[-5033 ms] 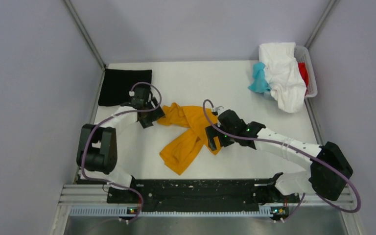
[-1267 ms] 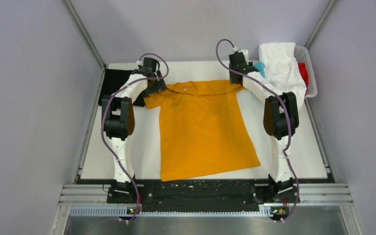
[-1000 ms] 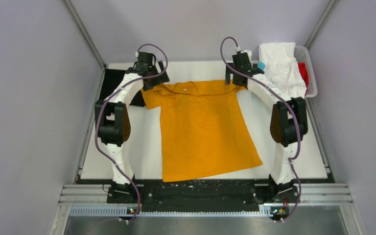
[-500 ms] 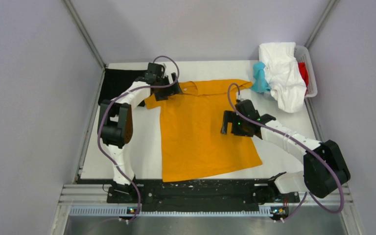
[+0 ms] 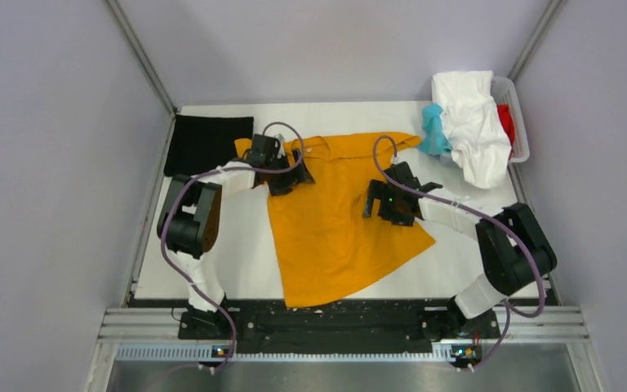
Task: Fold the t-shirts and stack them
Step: Flatten out the tshirt
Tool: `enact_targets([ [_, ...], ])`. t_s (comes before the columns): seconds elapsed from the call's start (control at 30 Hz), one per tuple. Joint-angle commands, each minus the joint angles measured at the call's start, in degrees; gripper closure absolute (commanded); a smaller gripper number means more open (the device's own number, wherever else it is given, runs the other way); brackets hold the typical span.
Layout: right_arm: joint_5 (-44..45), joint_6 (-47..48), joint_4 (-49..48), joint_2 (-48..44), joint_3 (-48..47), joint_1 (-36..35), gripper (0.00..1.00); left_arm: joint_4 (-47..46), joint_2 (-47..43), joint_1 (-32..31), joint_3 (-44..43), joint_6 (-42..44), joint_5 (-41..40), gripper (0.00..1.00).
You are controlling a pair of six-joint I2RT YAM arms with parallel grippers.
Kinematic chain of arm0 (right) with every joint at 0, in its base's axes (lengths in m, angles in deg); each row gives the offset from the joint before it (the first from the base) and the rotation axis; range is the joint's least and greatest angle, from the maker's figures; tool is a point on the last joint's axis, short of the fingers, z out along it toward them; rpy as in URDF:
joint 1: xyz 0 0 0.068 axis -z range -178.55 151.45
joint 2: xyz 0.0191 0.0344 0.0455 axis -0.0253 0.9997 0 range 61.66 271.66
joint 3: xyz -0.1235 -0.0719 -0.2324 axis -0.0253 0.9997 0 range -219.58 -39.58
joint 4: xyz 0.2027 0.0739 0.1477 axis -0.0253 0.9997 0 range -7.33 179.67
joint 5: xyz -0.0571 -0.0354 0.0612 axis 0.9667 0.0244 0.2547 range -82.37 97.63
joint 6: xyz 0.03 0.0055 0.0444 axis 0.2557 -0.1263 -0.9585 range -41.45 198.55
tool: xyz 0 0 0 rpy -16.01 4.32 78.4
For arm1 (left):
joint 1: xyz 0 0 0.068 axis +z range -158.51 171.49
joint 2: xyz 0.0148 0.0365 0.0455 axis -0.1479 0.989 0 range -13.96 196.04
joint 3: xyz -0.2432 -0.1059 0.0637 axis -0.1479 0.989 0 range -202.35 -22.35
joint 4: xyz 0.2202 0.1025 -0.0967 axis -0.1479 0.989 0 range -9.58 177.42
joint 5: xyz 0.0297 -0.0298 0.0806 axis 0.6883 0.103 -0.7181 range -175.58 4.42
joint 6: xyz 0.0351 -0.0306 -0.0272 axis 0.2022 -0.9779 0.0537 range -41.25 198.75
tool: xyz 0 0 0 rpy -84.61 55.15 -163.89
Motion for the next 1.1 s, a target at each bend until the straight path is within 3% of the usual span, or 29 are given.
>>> enact_targets([
  [0.0, 3.81, 2.31, -2.13, 10.91, -7.61, 2.87, 0.01, 0.36, -4.52, -3.93, 13.59, -6.64, 2.10, 0.06],
  [0.13, 3.97, 5.91, -0.16, 21.32, -19.25, 4.95, 0.01, -3.29, -11.27, -8.54, 21.17, -12.03, 2.52, 0.05],
  [0.27, 3.84, 9.95, 1.59, 31.71, -34.54, 5.94, 0.01, -2.28, -12.43, -14.25, 20.24, -12.42, 4.29, 0.04],
  [0.37, 3.08, 13.12, 2.03, 38.66, -45.08, 6.13, 0.01, -3.23, -10.41, -14.99, 19.10, -12.02, 6.80, 0.04],
  [0.73, -3.76, 18.20, 7.43, 59.47, -79.52, 7.45, 0.01, -12.10, 4.93, -15.03, -0.28, -14.47, 10.59, 0.03],
  [0.87, -3.97, 17.18, 11.25, 60.37, -87.51, 8.76, 0.01, -7.62, 3.93, -15.03, -5.47, -11.67, 7.66, 0.03],
  [1.07, 1.72, 18.72, 12.07, 45.96, -79.52, 9.36, 0.01, 5.38, -11.59, -15.04, -3.11, -2.92, -9.53, 0.01],
])
